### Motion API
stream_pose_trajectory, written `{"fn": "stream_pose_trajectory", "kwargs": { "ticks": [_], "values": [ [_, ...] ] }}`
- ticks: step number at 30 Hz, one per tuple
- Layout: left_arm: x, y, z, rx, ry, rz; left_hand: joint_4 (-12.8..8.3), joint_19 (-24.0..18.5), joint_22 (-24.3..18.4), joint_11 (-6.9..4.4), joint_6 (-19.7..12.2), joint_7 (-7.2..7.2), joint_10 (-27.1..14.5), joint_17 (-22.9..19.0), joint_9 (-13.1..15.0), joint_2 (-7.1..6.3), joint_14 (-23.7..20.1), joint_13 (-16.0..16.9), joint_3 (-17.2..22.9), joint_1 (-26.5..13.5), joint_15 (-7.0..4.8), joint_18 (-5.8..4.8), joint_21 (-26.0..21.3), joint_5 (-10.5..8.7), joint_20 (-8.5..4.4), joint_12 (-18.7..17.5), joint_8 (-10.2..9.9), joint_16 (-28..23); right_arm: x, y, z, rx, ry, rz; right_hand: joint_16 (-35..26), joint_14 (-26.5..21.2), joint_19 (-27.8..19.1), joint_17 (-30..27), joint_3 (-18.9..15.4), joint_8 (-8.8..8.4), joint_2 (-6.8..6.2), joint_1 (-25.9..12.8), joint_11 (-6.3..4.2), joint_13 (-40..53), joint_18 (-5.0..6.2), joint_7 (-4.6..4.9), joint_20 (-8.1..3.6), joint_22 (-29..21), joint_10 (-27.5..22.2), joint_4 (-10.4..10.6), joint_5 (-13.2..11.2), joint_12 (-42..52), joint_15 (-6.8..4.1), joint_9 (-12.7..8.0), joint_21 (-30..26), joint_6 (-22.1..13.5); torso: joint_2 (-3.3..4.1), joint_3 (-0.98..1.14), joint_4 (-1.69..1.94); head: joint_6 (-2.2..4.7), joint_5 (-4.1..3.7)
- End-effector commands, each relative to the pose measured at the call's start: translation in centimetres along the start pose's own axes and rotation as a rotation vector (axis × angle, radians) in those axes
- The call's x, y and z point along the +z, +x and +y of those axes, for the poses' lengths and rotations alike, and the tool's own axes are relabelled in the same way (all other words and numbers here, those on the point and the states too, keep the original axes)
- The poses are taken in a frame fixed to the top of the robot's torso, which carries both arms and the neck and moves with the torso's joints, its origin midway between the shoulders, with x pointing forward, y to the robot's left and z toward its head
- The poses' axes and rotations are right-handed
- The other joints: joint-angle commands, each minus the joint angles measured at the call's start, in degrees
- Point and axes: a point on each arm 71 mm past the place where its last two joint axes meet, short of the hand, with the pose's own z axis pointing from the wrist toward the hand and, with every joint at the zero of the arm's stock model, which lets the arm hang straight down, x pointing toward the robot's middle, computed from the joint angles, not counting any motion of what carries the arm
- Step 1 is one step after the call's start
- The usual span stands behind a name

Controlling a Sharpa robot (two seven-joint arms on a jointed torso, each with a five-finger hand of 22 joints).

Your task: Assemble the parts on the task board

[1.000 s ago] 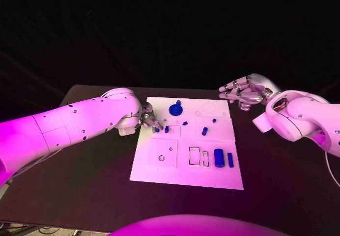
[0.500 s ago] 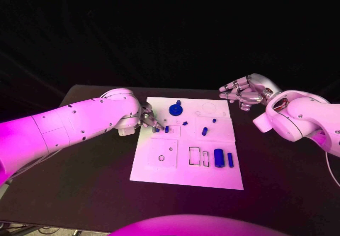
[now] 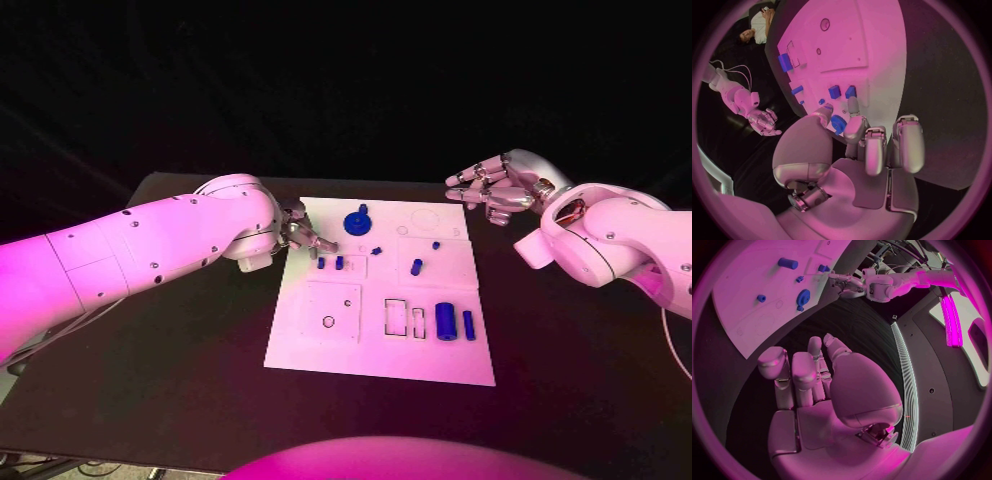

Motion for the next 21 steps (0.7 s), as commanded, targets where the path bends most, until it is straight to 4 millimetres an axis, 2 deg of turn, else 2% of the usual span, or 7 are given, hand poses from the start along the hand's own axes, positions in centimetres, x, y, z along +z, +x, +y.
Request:
{"fn": "stream_pose_trajectory", "kwargs": {
  "ticks": [1,5,9,10,13,16,21],
  "values": [
    [-0.3,-0.4,-0.4,-0.062,0.049,-0.030,0.31,2.79,9.35,-0.02,0.17,-0.01,-0.01,15.08,-0.16,0.76,6.12,-0.70,-1.34,0.38,-0.40,-0.38,-0.62,-0.14,-0.34,-0.55,-0.31,0.14,0.0,0.1,0.0,-0.007,-0.005,0.013,-0.18,-0.30,-0.33,-0.05,0.08,0.37,-0.02,-0.48,-0.13,-0.05,0.55,0.32,0.07,-0.06,-0.43,0.20,0.31,-0.02,-0.02,-0.01,-0.29,0.01,0.01,0.02,-0.03,0.10,-0.01],
    [-0.7,-1.1,-0.6,-0.117,0.093,-0.059,1.05,1.56,7.45,0.36,-1.07,0.49,-2.16,15.08,-0.44,1.24,6.12,-4.17,-3.76,1.97,-0.11,0.37,-3.84,-0.07,-0.19,-3.87,-0.79,0.14,0.0,0.1,0.0,-0.007,-0.005,0.012,-0.18,-0.30,-0.33,-0.05,0.08,0.37,-0.02,-0.48,-0.13,-0.05,0.55,0.32,0.07,-0.06,-0.43,0.20,0.31,-0.02,-0.02,-0.01,-0.29,0.01,-0.02,0.05,-0.01,0.09,-0.12],
    [-0.9,-1.7,-1.2,-0.146,0.185,-0.106,0.72,-2.28,1.72,1.47,-4.22,1.75,-9.03,12.97,-0.99,1.64,5.35,-13.97,-5.40,6.02,0.59,2.37,-13.43,0.07,0.41,-13.33,-1.63,-1.42,0.0,0.1,0.0,-0.007,-0.004,0.011,-0.18,-0.30,-0.33,-0.05,0.08,0.37,-0.02,-0.48,-0.13,-0.05,0.55,0.32,0.07,-0.06,-0.43,0.20,0.31,-0.02,-0.02,-0.01,-0.29,0.01,0.02,0.04,-0.03,0.17,-0.28],
    [-1.0,-1.8,-1.5,-0.152,0.224,-0.117,-0.01,-5.59,-2.68,2.38,-6.35,2.73,-13.98,7.93,-1.45,1.83,3.25,-19.66,-5.33,8.43,1.31,3.72,-20.81,0.14,0.94,-19.25,-2.42,-5.38,0.0,0.1,0.0,-0.007,-0.004,0.010,-0.18,-0.30,-0.33,-0.05,0.08,0.37,-0.02,-0.48,-0.13,-0.05,0.55,0.32,0.07,-0.06,-0.43,0.20,0.31,-0.02,-0.02,-0.01,-0.29,0.01,0.00,0.04,-0.03,0.20,-0.30],
    [-1.0,-1.9,-2.6,-0.163,0.340,-0.151,-3.16,-18.19,-16.74,5.48,-11.93,5.76,-23.16,-10.96,-3.62,2.24,-8.46,-25.29,-3.80,16.92,4.12,7.00,-44.68,-0.06,3.14,-27.26,-5.16,-23.09,0.0,0.1,0.0,-0.007,-0.004,0.009,-0.26,-0.32,-0.31,-0.11,0.11,0.38,-0.05,-0.49,-0.13,-0.08,0.54,0.31,0.08,-0.02,-0.46,0.24,0.33,-0.02,-0.02,-0.01,-0.28,-0.01,-0.04,0.06,0.01,0.24,-0.44],
    [-1.0,-1.6,-3.8,-0.165,0.456,-0.184,-7.13,-23.16,-20.43,7.29,-13.79,8.14,-28.15,-26.95,-6.71,2.46,-22.09,-31.95,1.27,25.99,6.51,6.90,-50.84,0.19,4.77,-35.44,-8.32,-40.66,0.1,0.1,0.0,-0.007,-0.005,0.009,-0.26,-0.32,-0.31,-0.11,0.11,0.38,-0.05,-0.49,-0.13,-0.08,0.54,0.31,0.08,-0.02,-0.46,0.24,0.33,-0.02,-0.02,-0.01,-0.28,-0.01,0.07,0.02,-0.07,0.56,-0.67],
    [-0.8,-1.0,-5.3,-0.146,0.602,-0.248,-10.88,-23.52,-22.13,8.32,-10.60,7.99,-25.60,-32.95,-12.83,-0.47,-21.86,-43.13,7.03,30.50,6.92,7.76,-53.24,0.19,5.80,-44.86,-13.79,-46.08,0.1,0.1,0.0,-0.007,-0.006,0.010,-0.28,-0.33,-0.38,-0.12,0.13,0.39,-0.05,-0.47,-0.14,-0.10,0.57,0.30,0.08,-0.14,-0.48,0.23,0.34,-0.01,-0.02,-0.01,-0.37,-0.01,0.14,0.00,-0.08,0.74,-1.24]
  ]
}}
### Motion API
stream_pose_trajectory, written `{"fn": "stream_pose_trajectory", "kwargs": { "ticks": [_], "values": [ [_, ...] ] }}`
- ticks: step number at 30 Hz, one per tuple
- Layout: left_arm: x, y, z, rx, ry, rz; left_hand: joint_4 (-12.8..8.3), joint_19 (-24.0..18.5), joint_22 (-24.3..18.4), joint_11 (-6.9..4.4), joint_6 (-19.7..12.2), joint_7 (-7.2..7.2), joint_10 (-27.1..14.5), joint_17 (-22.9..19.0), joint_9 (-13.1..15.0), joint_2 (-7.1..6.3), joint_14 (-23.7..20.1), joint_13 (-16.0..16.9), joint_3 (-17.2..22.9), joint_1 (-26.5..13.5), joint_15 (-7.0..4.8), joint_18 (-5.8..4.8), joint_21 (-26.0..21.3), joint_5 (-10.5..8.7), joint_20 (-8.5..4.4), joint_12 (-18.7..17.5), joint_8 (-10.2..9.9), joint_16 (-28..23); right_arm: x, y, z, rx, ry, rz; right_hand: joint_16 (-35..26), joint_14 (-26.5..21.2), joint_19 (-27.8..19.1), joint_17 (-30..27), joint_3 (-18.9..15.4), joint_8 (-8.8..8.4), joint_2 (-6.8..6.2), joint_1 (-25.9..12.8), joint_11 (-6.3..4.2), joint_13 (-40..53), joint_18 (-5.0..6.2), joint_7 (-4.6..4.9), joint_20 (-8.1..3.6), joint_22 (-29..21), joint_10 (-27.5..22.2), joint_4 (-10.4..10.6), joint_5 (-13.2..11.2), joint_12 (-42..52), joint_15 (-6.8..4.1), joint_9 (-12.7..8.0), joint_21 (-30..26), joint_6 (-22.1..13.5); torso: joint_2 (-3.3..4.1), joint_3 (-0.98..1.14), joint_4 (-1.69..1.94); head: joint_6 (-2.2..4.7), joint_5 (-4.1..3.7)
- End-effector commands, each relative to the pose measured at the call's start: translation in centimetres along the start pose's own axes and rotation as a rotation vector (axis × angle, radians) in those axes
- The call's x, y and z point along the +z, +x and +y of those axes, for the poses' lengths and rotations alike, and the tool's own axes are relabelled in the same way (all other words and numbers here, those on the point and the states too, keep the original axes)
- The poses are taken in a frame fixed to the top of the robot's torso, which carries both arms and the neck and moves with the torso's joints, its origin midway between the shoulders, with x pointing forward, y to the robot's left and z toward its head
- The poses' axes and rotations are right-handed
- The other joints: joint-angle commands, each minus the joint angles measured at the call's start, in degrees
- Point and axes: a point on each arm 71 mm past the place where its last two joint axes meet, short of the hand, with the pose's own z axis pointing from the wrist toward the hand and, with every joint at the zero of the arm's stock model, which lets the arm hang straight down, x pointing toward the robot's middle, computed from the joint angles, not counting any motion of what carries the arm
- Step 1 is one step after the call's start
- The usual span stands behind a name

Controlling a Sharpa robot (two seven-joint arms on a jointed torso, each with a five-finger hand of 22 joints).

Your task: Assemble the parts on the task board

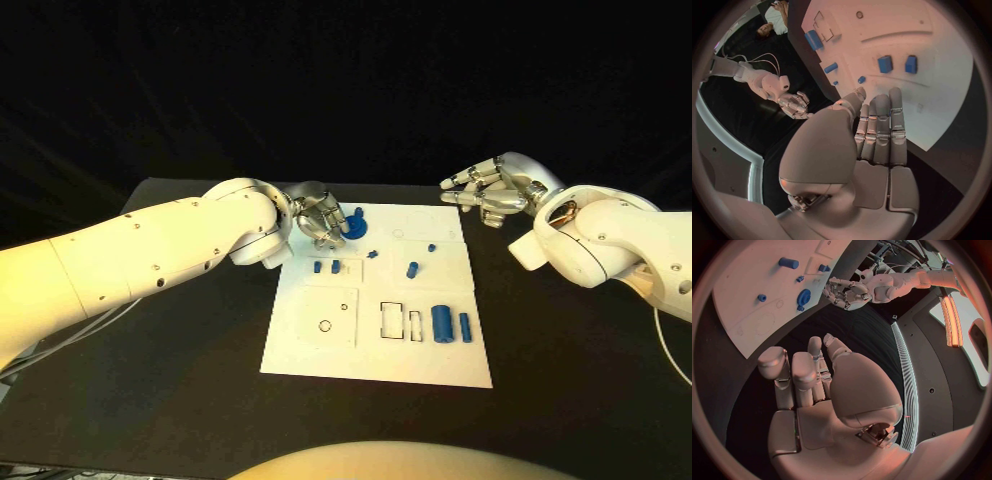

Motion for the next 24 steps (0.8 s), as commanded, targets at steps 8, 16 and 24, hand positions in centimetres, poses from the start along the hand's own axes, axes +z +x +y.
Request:
{"fn": "stream_pose_trajectory", "kwargs": {
  "ticks": [8,16,24],
  "values": [
    [0.8,0.6,-2.2,0.090,0.290,-0.126,-2.43,2.57,0.25,-0.05,6.30,-0.57,5.25,-4.53,-6.23,-1.64,4.50,-11.34,2.38,-1.47,-0.49,1.17,0.43,-0.04,0.57,-7.67,-5.15,-0.94,0.1,0.2,0.1,-0.007,-0.008,0.012,-0.28,-0.33,-0.38,-0.06,0.14,0.39,-0.06,-0.47,-0.12,-0.10,0.57,0.31,0.08,-0.13,-0.46,0.23,0.34,-0.01,-0.02,-0.01,-0.37,-0.01,0.04,0.05,0.02,0.06,-0.99],
    [1.6,1.3,-2.6,0.166,0.279,-0.118,-1.58,5.09,-0.34,-0.44,8.17,-0.89,7.75,-4.23,-7.86,-2.49,5.30,-14.04,0.29,-4.40,-0.55,1.14,0.17,-0.08,0.60,-8.89,-6.76,1.47,0.1,0.3,0.2,-0.006,-0.009,0.013,-0.28,-0.33,-0.38,-0.06,0.14,0.39,-0.06,-0.47,-0.12,-0.10,0.57,0.31,0.08,-0.13,-0.46,0.23,0.34,-0.01,-0.02,-0.01,-0.37,-0.01,0.04,0.02,-0.06,0.35,-1.17],
    [2.3,1.7,-2.6,0.184,0.248,-0.103,-1.59,7.23,-0.48,-0.94,10.08,-1.21,10.59,-2.00,-8.75,-2.24,7.76,-15.58,-0.31,-4.61,-1.05,1.15,0.24,-0.06,0.25,-9.70,-7.71,5.43,0.1,0.3,0.2,-0.008,-0.012,0.014,-0.30,-0.34,-0.37,-0.06,0.22,0.40,-0.05,-0.38,-0.13,-0.13,0.57,0.29,0.07,-0.12,-0.49,0.21,0.38,-0.01,-0.03,-0.01,-0.38,-0.02,-0.03,0.01,0.08,0.40,-1.43]
  ]
}}
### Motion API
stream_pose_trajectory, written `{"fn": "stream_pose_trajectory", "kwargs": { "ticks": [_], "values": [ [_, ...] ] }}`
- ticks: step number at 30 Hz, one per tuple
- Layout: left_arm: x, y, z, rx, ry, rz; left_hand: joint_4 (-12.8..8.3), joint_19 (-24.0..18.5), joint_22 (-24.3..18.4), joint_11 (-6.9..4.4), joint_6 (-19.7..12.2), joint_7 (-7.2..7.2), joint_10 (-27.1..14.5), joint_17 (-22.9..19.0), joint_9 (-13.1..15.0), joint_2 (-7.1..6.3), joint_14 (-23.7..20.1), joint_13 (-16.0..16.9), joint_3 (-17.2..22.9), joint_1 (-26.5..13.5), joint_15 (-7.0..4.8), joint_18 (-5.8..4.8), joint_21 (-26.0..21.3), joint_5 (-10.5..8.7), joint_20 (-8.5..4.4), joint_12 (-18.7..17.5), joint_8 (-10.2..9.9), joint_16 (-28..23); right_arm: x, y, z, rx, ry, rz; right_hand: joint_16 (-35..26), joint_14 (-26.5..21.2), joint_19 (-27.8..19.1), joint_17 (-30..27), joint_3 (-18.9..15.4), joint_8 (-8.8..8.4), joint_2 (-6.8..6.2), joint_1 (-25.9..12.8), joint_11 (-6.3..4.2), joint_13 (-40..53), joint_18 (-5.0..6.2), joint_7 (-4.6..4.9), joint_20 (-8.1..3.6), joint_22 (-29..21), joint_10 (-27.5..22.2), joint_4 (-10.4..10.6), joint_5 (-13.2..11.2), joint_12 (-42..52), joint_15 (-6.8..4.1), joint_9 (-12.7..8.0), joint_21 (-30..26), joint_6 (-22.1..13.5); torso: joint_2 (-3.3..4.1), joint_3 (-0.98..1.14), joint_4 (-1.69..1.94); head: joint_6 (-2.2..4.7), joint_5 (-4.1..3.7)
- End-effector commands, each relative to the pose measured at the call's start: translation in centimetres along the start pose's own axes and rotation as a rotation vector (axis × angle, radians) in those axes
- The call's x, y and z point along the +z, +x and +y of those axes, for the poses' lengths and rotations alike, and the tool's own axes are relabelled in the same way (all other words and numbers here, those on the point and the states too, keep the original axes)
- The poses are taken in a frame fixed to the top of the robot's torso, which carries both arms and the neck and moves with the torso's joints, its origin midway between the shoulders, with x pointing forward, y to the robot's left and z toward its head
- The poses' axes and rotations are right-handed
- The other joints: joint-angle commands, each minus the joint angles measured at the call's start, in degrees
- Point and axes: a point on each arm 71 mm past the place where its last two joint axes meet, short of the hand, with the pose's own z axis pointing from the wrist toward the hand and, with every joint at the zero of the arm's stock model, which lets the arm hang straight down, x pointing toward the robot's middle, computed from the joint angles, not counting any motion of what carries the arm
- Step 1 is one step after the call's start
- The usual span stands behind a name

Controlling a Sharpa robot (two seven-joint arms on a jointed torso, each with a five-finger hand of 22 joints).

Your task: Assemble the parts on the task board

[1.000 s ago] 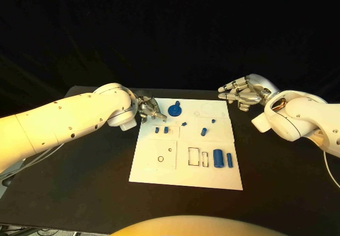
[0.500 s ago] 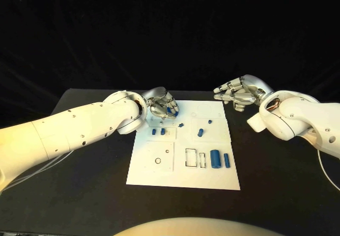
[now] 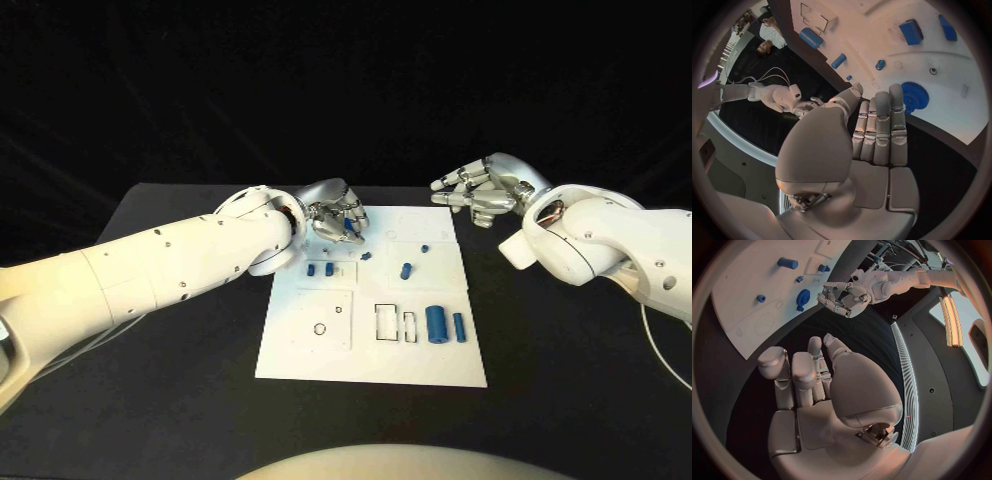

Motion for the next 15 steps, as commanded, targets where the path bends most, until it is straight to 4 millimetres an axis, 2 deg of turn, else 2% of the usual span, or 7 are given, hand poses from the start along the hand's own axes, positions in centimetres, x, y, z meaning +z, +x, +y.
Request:
{"fn": "stream_pose_trajectory", "kwargs": {
  "ticks": [1,4,6,8,15],
  "values": [
    [0.3,0.3,-0.1,0.044,-0.003,0.008,0.01,1.31,0.26,-0.27,1.07,-0.23,1.08,4.04,-0.29,0.12,2.85,-0.53,-0.64,-0.77,-0.17,0.23,0.48,-0.06,-0.18,-0.52,-0.49,4.48,0.1,0.2,0.1,-0.009,-0.010,0.012,-0.30,-0.34,-0.37,-0.06,0.23,0.18,-0.05,-0.38,0.04,-0.09,0.56,0.29,0.08,-0.05,-0.31,0.21,0.38,-0.01,-0.03,-0.01,-0.38,-0.01,-0.04,-0.01,0.05,0.10,-0.11],
    [0.5,0.7,0.0,0.061,-0.020,0.018,-0.13,2.90,0.98,-0.65,2.30,-0.69,2.37,9.84,-0.39,0.23,6.15,-0.91,-0.76,-0.63,-0.61,0.16,1.55,-0.06,-0.50,-0.71,-0.55,10.48,0.1,0.2,0.2,-0.009,-0.012,0.013,-0.30,-0.34,-0.37,-0.06,0.23,0.18,-0.05,-0.38,0.04,-0.09,0.56,0.29,0.08,-0.05,-0.31,0.21,0.38,-0.01,-0.03,-0.01,-0.38,-0.01,-0.04,-0.01,0.03,0.15,-0.10],
    [0.6,1.0,0.2,0.078,-0.029,0.026,-0.54,5.56,4.42,-1.03,3.37,-1.07,3.32,14.64,-0.28,0.67,8.81,-1.06,-0.28,0.06,-1.05,-0.65,7.03,-0.03,-0.83,-0.73,-0.33,15.14,0.1,0.3,0.2,-0.009,-0.012,0.014,-0.30,-0.34,-0.37,-0.06,0.23,0.18,-0.05,-0.38,0.04,-0.09,0.56,0.29,0.08,-0.05,-0.31,0.21,0.38,-0.01,-0.03,-0.01,-0.38,-0.01,0.00,-0.02,0.02,0.16,-0.13],
    [0.8,1.4,0.3,0.101,-0.032,0.034,-0.99,7.64,7.54,-1.27,4.16,-1.33,3.64,17.69,-0.20,1.02,10.35,-1.31,0.36,0.70,-1.25,-1.39,11.85,0.02,-1.15,-1.07,-0.24,18.21,0.1,0.3,0.2,-0.010,-0.012,0.014,-0.30,-0.34,-0.37,-0.06,0.23,0.18,-0.05,-0.38,0.04,-0.09,0.56,0.29,0.08,-0.05,-0.31,0.21,0.38,-0.01,-0.03,-0.01,-0.38,-0.01,0.05,-0.05,-0.02,0.18,-0.13],
    [1.2,2.3,0.4,0.159,-0.017,0.047,-1.95,8.18,9.92,-1.18,4.92,-1.60,3.09,19.05,-0.29,1.35,10.42,-2.20,2.06,1.13,-1.12,-1.75,14.40,0.01,-1.33,-2.52,-0.82,20.38,0.1,0.3,0.2,-0.010,-0.013,0.014,-0.30,-0.34,-0.37,-0.06,0.23,0.18,-0.05,-0.38,0.04,-0.09,0.56,0.29,0.08,-0.05,-0.31,0.21,0.38,-0.01,-0.03,-0.01,-0.38,-0.01,0.07,-0.01,-0.06,0.09,-0.37]
  ]
}}
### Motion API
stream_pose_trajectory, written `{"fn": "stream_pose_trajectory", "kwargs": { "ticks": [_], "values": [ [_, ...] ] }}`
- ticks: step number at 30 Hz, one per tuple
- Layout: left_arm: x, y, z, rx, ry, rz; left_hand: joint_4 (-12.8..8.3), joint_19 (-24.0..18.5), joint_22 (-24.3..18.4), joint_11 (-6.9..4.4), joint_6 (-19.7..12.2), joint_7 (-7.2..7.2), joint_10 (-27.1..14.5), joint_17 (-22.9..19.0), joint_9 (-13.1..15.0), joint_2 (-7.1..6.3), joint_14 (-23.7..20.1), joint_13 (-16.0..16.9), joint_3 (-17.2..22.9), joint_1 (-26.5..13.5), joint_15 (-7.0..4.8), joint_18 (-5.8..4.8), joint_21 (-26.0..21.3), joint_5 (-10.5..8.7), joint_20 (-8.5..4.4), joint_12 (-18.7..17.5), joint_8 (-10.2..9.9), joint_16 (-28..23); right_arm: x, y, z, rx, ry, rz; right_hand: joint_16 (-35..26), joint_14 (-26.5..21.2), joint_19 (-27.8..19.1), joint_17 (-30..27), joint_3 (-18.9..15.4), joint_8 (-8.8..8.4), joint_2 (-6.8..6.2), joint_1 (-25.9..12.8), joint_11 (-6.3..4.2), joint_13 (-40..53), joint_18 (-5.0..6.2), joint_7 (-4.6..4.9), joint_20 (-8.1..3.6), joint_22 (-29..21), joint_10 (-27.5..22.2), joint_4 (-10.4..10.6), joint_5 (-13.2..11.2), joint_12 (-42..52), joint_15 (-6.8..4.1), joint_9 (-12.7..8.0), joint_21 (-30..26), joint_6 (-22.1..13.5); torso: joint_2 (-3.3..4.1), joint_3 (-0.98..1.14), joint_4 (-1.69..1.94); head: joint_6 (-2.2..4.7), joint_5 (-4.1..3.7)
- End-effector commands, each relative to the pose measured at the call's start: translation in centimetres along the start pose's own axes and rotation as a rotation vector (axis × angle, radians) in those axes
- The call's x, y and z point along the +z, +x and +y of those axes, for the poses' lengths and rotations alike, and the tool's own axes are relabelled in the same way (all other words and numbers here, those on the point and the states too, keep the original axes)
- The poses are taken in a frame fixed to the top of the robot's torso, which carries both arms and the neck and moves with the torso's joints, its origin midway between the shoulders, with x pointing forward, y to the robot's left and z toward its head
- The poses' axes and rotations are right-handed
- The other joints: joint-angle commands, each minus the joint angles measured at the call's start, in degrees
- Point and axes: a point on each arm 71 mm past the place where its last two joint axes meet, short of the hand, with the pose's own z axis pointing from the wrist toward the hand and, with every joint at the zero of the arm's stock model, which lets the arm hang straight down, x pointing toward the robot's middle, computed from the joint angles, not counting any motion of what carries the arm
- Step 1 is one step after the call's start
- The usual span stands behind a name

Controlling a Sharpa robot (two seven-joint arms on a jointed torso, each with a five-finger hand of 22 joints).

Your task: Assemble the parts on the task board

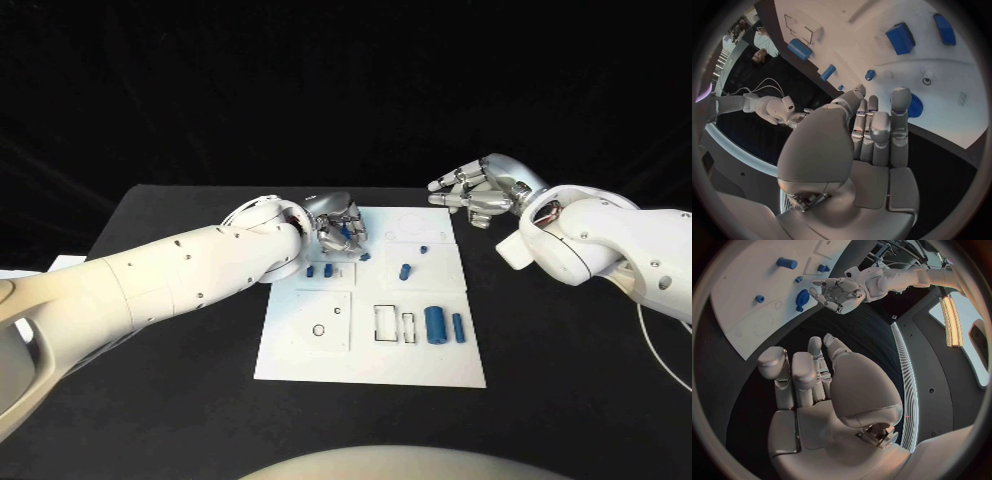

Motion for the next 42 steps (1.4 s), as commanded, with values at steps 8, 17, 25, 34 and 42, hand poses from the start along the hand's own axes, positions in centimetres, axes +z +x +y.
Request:
{"fn": "stream_pose_trajectory", "kwargs": {
  "ticks": [8,17,25,34,42],
  "values": [
    [0.6,1.0,-0.4,0.100,0.028,0.051,-0.58,0.06,1.43,0.41,1.08,-0.29,-0.81,0.81,-0.17,0.03,0.20,-0.68,1.40,0.04,0.34,-0.91,1.10,-0.28,0.14,-1.23,-0.76,1.42,0.0,0.2,0.1,-0.009,-0.011,0.014,-0.30,-0.34,-0.37,-0.07,0.22,0.18,-0.05,-0.38,0.03,-0.09,0.56,0.29,0.07,-0.05,-0.33,0.21,0.38,-0.01,-0.03,-0.01,-0.38,-0.01,-0.01,0.06,0.02,-0.28,-0.31],
    [0.8,1.3,-0.9,0.106,0.044,0.065,-1.14,0.88,3.77,0.52,1.55,-0.38,-0.91,3.34,-0.28,0.14,1.33,-1.04,2.25,-0.20,0.40,-1.40,4.27,-0.46,0.29,-1.69,-1.21,3.87,0.0,0.2,0.1,-0.009,-0.011,0.015,-0.21,-0.32,-0.34,0.06,0.35,0.20,-0.01,-0.30,0.02,-0.13,0.56,0.29,0.07,-0.03,-0.35,0.22,0.43,0.01,-0.04,-0.01,-0.39,-0.02,-0.07,0.04,0.07,-0.53,-0.33],
    [1.0,1.5,-0.9,0.123,0.033,0.081,-1.83,3.18,8.09,0.05,3.08,-0.65,0.38,8.68,-0.17,0.21,4.10,-1.09,3.03,-1.13,0.06,-2.29,10.75,-0.59,0.05,-1.51,-1.33,8.53,0.1,0.3,0.2,-0.009,-0.012,0.017,-0.21,-0.32,-0.34,0.06,0.35,0.20,-0.01,-0.30,0.02,-0.13,0.56,0.29,0.07,-0.03,-0.35,0.22,0.43,0.01,-0.04,-0.01,-0.39,-0.02,-0.04,0.00,0.06,-0.67,-0.43],
    [1.3,1.9,-1.0,0.137,0.019,0.113,-1.94,3.95,9.54,0.10,3.04,-0.68,0.22,9.88,-0.30,0.15,4.76,-1.21,3.12,-1.75,0.09,-2.65,12.93,-0.83,0.02,-1.77,-1.74,9.64,0.1,0.3,0.2,-0.009,-0.012,0.019,-0.20,-0.31,-0.32,0.08,0.40,0.21,0.03,-0.29,0.02,-0.15,0.55,0.29,0.07,0.00,-0.34,0.25,0.47,0.02,-0.04,-0.01,-0.37,-0.02,0.01,0.01,-0.01,-0.96,-0.37],
    [1.5,2.0,-1.0,0.151,0.007,0.123,-2.00,4.20,10.08,0.18,3.29,-0.74,-0.06,9.96,-0.35,0.27,4.90,-1.32,3.21,-2.09,0.13,-2.76,13.64,-1.02,0.04,-2.02,-1.84,9.93,0.1,0.4,0.2,-0.009,-0.013,0.020,-0.20,-0.31,-0.31,0.08,0.41,0.22,0.04,-0.29,0.02,-0.15,0.55,0.29,0.07,0.01,-0.34,0.25,0.48,0.02,-0.04,-0.01,-0.37,-0.02,-0.09,0.06,0.02,-1.10,-0.51]
  ]
}}
